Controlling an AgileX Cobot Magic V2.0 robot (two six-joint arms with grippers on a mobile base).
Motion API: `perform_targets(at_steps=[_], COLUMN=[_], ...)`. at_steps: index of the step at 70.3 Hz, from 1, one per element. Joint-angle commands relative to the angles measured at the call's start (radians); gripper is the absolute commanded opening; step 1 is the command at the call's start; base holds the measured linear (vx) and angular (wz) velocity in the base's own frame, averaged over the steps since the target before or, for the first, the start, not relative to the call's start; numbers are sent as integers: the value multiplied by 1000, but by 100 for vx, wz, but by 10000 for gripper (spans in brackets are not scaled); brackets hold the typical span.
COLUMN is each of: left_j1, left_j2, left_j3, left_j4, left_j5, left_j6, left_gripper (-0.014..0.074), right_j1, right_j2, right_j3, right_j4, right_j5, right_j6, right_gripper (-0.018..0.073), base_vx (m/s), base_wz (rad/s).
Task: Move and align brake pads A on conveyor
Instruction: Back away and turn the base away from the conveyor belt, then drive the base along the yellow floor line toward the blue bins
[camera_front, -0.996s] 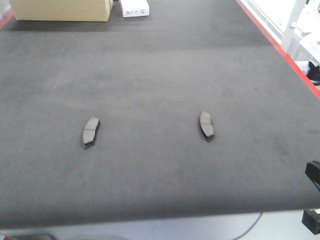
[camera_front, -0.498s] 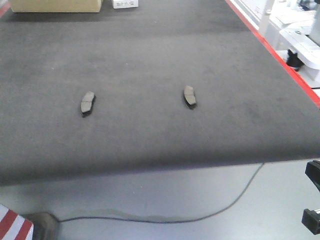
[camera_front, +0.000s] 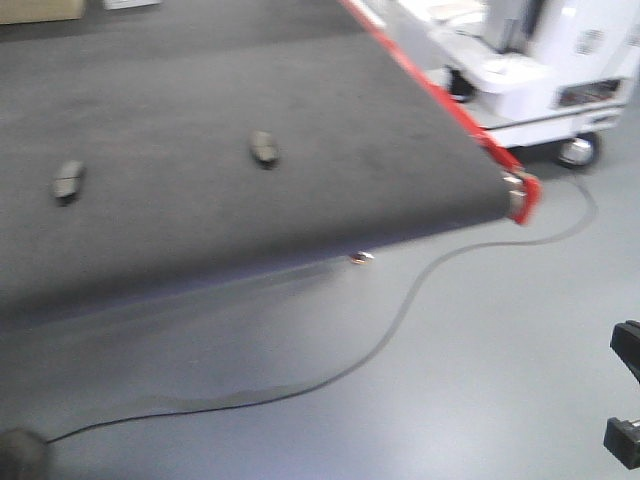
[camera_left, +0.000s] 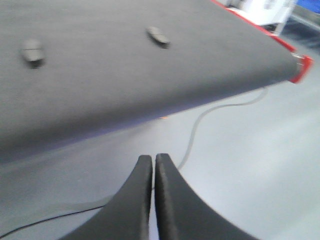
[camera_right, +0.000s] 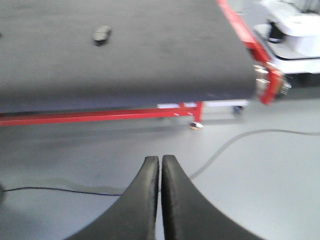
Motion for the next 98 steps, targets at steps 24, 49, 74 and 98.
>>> perform_targets(at_steps=[24, 49, 74, 98], left_j1=[-7, -7, -7, -7], left_j2=[8, 8, 8, 8], left_j3=[-21, -21, -21, -21], left_j4=[2, 2, 2, 2], left_j5=[-63, -63, -63, -63], left_j6=[-2, -2, -2, -2], left_gripper=[-6, -6, -6, -6], right_j1=[-2, -2, -2, -2], right_j2=[3, 3, 3, 3], right_j3=[-26, -26, -26, -26], right_j4=[-2, -2, -2, -2], right_j5=[-74, -74, -74, -74], right_j6=[-8, -8, -8, -8], right_gripper=[-6, -6, -6, -6], base_vx=[-18, -13, -6, -5], base_wz=[-67, -92, -92, -62])
